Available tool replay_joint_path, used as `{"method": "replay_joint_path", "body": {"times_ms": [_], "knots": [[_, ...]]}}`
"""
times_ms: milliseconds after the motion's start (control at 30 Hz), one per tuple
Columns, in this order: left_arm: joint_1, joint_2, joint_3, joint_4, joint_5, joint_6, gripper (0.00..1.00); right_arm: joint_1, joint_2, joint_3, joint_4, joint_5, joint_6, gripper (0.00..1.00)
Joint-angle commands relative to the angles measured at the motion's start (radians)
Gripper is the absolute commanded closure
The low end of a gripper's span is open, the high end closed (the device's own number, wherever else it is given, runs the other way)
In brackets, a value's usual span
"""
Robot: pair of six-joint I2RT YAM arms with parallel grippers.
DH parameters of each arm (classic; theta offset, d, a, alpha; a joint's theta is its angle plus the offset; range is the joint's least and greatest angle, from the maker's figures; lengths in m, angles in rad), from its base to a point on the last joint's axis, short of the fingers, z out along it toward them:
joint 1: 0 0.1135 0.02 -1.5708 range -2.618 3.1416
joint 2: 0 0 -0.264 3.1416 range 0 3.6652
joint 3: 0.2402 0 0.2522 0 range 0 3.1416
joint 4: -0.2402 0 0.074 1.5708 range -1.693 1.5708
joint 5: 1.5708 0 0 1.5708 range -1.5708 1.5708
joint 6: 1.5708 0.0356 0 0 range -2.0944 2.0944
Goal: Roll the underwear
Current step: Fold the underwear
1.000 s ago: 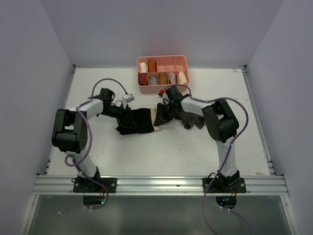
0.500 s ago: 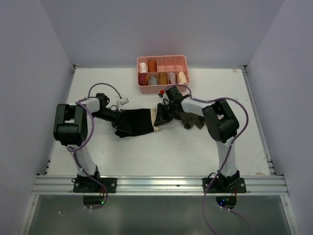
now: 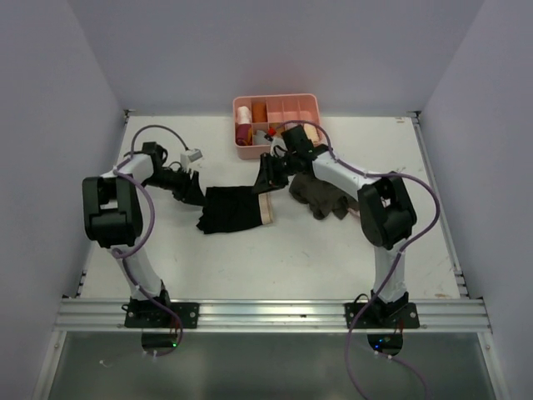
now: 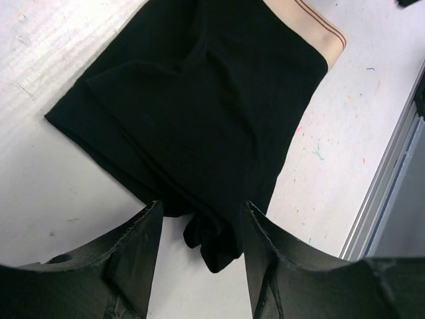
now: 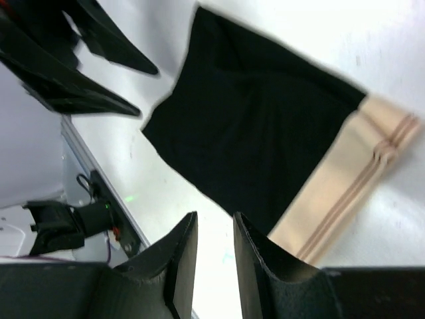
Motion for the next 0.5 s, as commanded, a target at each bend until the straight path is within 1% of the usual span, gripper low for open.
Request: {"method": "replay_joint_path", "body": {"times_ms": [0, 67, 200, 267, 333, 367, 433, 467], "knots": [[-0.004, 0.024, -0.002, -0.019, 0.037, 0.022, 0.45, 0.002, 0.04, 0.119, -0.016, 0.018, -0.058, 0.67], [-0.004, 0.042, 0.001, -0.019, 0.048, 0.018, 0.43, 0.002, 0.125, 0.165, -0.031, 0.033, -0.081, 0.69], [-0.008, 0.062, -0.011, 0.042, 0.05, -0.033, 0.42, 0.003, 0.221, 0.231, -0.028, 0.059, -0.111, 0.72], [-0.028, 0.065, -0.01, 0.042, 0.042, -0.038, 0.47, 0.003, 0.242, 0.233, -0.019, 0.073, -0.112, 0.73], [-0.039, 0.064, -0.016, 0.042, 0.042, -0.038, 0.49, 0.003, 0.261, 0.222, -0.01, 0.088, -0.117, 0.73], [-0.05, 0.067, -0.017, 0.039, 0.042, -0.033, 0.54, 0.005, 0.265, 0.216, 0.003, 0.102, -0.117, 0.73], [-0.057, 0.075, -0.02, 0.024, 0.025, -0.025, 0.58, 0.005, 0.282, 0.207, 0.003, 0.114, -0.121, 0.74], [-0.061, 0.076, -0.023, 0.018, 0.023, -0.021, 0.62, 0.005, 0.285, 0.205, 0.001, 0.121, -0.123, 0.75]]}}
